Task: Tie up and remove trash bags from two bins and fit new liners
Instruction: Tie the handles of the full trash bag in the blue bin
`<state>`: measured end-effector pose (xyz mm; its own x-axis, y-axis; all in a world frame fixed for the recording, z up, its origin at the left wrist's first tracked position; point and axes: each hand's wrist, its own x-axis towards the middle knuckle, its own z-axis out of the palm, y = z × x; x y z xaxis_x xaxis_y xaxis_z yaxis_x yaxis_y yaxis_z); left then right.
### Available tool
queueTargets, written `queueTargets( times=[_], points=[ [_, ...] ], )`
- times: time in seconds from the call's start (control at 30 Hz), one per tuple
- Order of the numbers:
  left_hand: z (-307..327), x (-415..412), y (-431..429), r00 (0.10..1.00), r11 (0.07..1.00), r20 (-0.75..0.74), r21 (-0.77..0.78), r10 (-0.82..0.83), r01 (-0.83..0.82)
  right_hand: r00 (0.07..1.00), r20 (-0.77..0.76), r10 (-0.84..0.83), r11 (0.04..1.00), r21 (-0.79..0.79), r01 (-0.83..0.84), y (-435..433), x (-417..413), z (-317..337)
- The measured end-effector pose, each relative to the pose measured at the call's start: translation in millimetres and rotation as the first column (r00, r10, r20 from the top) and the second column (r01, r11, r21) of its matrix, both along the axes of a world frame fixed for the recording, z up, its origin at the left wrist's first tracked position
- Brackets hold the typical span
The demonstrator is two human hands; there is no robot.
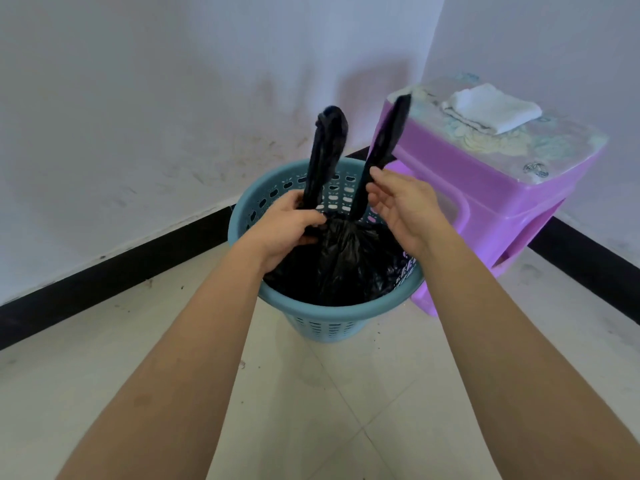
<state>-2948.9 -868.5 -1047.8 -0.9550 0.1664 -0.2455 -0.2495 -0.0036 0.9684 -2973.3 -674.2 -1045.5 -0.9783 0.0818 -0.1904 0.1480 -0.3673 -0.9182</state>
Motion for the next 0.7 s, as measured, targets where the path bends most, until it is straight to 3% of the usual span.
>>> queueTargets(
  times=[0.03,0.1,0.23,0.3,0.37,0.47,0.57,0.7],
  points=[
    [0,-1,-2,0.999,0.996,0.006,0.073,0.052,-0.052,0.998,0.047,0.043,0.999,0.018,-0.044,0,0,0],
    [0,-3,-7,0.988,0.978,0.048,0.140,0.147,-0.152,0.982,0.160,0.104,0.966,0.218,-0.138,-3,2,-4],
    [-3,-3,-10,0.980,0.971,0.066,0.138,0.188,-0.195,0.965,0.256,0.056,0.683,0.695,-0.224,-11,10,-8],
    [-4,-3,-10,0.978,0.968,0.054,0.145,0.201,-0.207,0.948,0.306,0.090,0.554,0.776,-0.303,-14,12,-6],
    [-6,-3,-10,0.972,0.966,0.021,0.109,0.235,-0.236,0.914,0.382,0.134,0.483,0.781,-0.397,-17,13,-5],
    [-8,-2,-10,0.949,0.956,-0.130,-0.023,0.287,-0.292,0.919,0.339,0.203,0.476,0.786,-0.395,-17,13,-6],
    [-7,0,-5,0.923,0.958,-0.272,-0.019,0.271,-0.286,0.960,0.188,0.209,0.516,0.813,-0.272,-14,13,-11],
    [-3,0,1,0.936,0.968,-0.255,0.005,0.244,-0.251,0.989,0.039,0.139,0.736,0.665,-0.130,-13,13,-9]
  ],
)
